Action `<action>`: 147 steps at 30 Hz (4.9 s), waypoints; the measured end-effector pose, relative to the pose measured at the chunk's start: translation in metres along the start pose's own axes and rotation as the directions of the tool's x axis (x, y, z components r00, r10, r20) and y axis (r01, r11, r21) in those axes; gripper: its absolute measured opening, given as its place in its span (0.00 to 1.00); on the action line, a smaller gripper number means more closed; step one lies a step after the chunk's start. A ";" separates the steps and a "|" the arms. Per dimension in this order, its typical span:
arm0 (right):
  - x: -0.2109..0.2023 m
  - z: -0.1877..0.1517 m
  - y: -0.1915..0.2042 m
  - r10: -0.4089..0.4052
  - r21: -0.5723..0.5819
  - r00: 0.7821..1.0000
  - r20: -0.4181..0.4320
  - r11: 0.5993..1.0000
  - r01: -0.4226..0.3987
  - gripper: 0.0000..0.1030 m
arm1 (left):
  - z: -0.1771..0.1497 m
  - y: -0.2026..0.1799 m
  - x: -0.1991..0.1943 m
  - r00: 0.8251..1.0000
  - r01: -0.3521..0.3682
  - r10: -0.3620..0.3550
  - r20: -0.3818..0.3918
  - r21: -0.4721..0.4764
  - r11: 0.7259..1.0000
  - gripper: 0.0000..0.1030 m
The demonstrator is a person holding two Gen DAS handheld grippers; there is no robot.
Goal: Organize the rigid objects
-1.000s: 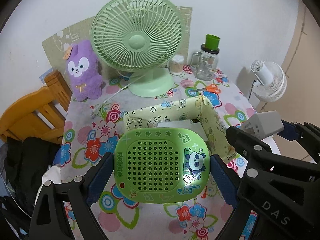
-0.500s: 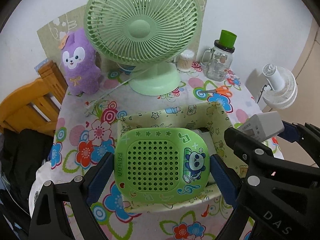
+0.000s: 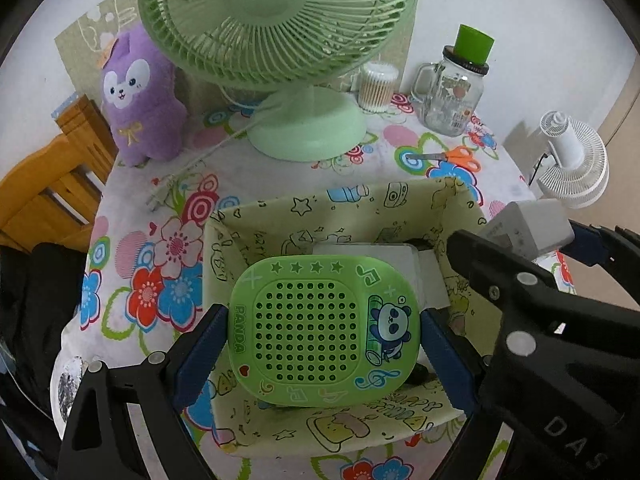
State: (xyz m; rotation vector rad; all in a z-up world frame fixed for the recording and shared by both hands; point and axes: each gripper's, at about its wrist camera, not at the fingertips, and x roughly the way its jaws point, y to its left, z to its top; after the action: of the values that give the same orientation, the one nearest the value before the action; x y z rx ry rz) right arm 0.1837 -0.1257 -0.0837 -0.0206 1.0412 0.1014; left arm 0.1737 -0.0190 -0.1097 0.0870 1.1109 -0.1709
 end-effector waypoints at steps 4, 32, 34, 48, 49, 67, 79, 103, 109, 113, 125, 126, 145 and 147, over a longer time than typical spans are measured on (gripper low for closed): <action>0.011 -0.003 -0.001 0.015 0.006 1.000 -0.027 1.000 -0.015 0.63 | 0.000 0.000 0.003 1.000 -0.002 0.002 -0.012 0.001 1.000 0.92; 0.017 -0.012 -0.020 -0.018 0.050 0.999 -0.031 0.999 0.019 0.85 | 0.005 -0.021 0.023 0.998 0.020 -0.018 -0.060 0.037 0.999 0.92; 0.019 -0.015 -0.024 -0.025 0.061 0.999 -0.042 0.998 0.028 0.85 | 0.005 -0.024 0.026 0.998 0.021 -0.018 -0.065 0.045 0.999 0.92; 0.030 -0.021 -0.030 -0.020 0.092 0.996 -0.083 0.995 0.027 0.85 | 0.004 -0.020 0.040 0.995 -0.002 0.007 -0.100 0.053 0.999 1.00; 0.030 -0.021 -0.029 -0.020 0.091 0.996 -0.084 0.995 0.028 0.85 | 0.003 -0.021 0.040 0.994 0.004 0.002 -0.106 0.056 0.998 1.00; 0.000 -0.029 -0.015 -0.022 0.091 0.999 -0.040 0.995 0.026 0.85 | -0.008 -0.014 -0.002 0.998 -0.026 0.030 -0.056 0.081 0.996 1.00; -0.034 -0.041 0.002 -0.027 0.090 1.000 0.008 0.996 0.026 0.85 | -0.027 -0.003 -0.040 0.999 -0.043 0.043 -0.005 0.068 0.997 1.00; -0.073 -0.084 0.018 -0.055 0.192 0.998 0.029 0.980 0.049 0.86 | -0.064 0.034 -0.092 0.999 -0.011 0.008 0.045 0.081 0.997 1.00; -0.085 -0.090 0.010 -0.043 0.165 0.997 0.056 0.986 0.033 0.86 | -0.073 0.030 -0.105 0.998 -0.011 0.008 0.064 0.040 0.999 1.00; -0.088 -0.093 0.001 -0.068 0.137 0.996 0.049 0.989 0.060 0.86 | -0.077 0.030 -0.113 0.997 0.004 -0.002 0.074 -0.026 1.000 1.00; -0.121 -0.108 -0.010 0.010 0.008 0.997 0.080 1.000 -0.011 0.86 | -0.095 0.006 -0.145 0.993 -0.032 0.041 0.115 -0.079 0.996 1.00; -0.124 -0.109 -0.010 0.012 0.005 0.997 0.082 1.000 -0.013 0.86 | -0.096 0.004 -0.149 0.992 -0.034 0.044 0.120 -0.082 0.996 1.00; -0.198 -0.121 -0.022 -0.020 0.045 0.991 0.134 0.999 0.014 0.86 | -0.107 -0.017 -0.217 0.981 -0.034 0.046 0.189 -0.067 0.997 1.00; -0.206 -0.123 -0.020 -0.024 0.041 0.989 0.145 0.999 0.018 0.86 | -0.109 -0.018 -0.222 0.978 -0.034 0.046 0.201 -0.061 0.998 1.00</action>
State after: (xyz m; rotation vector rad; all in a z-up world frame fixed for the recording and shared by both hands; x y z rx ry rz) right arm -0.0234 -0.1689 0.0311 0.0111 0.8971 0.0621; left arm -0.0223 0.0006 0.0415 0.0398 0.9090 -0.1092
